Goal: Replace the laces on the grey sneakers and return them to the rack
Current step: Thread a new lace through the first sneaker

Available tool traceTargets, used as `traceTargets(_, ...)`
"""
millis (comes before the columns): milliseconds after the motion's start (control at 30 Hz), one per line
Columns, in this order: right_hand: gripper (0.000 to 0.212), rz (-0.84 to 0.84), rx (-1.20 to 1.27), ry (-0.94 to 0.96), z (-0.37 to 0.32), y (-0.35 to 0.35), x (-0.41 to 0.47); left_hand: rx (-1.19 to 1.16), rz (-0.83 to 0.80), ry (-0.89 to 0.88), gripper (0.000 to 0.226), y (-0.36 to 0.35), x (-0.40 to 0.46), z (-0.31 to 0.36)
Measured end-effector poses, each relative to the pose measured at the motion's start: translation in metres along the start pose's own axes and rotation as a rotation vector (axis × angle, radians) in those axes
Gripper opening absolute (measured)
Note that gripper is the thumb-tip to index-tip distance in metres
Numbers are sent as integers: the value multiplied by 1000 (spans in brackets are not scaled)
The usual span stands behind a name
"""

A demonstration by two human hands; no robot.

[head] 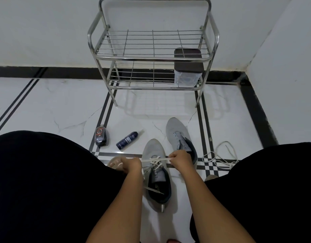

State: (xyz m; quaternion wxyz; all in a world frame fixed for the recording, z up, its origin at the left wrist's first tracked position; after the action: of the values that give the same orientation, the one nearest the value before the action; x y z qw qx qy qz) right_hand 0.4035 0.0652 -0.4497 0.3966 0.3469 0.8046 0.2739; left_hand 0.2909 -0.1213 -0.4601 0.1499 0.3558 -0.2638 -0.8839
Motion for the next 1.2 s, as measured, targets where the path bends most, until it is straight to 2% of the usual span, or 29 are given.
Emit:
traceTargets(67,24,5,29,30,-2,-6,1,79,51,-83,56,0,0,4)
traceTargets(100,24,20,51,45,-4,-8,1,136,18,-223,49,-4,-3,13)
traceTargets(167,24,22,48,98,-11,-8,-2,302,-208,-495,34,-31,-15,23)
traceTargets(200,24,12,38,118,-14,-8,-4,309,-359,-570,31,-43,-26,24)
traceTargets(267,27,-8,48,114,-15,-9,-3,312,-598,-620,29,-56,-49,18)
traceTargets(333,25,-22,90,102,-12,-10,0,330,-688,-613,27,-60,-58,11)
traceTargets(400,16,-26,132,74,-9,-9,3,364,-692,-652,23,-63,-54,4)
traceTargets(500,20,-11,160,32,-4,-11,6,375,-649,-627,11,-65,-43,-3)
traceTargets(633,17,62,129,-47,5,-9,5,402,-477,-590,24,-65,-24,-5)
traceTargets(700,15,0,26,-41,8,-16,2,464,-401,-576,27,-60,-17,-10)
traceTargets(800,4,-174,-84,9,15,-43,-14,547,-349,-553,18,-55,-13,-20)
traceTargets(900,24,-126,-31,-37,31,-53,-15,606,-259,-546,12,-53,-9,-27)
traceTargets(1033,27,-141,62,-104,37,-51,-11,694,-244,-663,9,-60,-11,-33)
traceTargets(1200,27,-157,128,-139,43,-57,-6,651,-213,-699,7,-70,-12,-40)
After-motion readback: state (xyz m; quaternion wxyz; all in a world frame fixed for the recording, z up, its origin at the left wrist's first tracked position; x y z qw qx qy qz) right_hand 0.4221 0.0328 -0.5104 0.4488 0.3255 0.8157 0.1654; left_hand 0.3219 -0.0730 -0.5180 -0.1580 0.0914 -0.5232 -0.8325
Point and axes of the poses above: each hand's wrist, its own x-axis towards the middle knuckle, its own y-axis out of the back of the hand, z = x × y, the point moved 7 cm from there along x, towards the middle knuckle, and after that the axes turned 13 degrees about z, right-handed, at the moved point
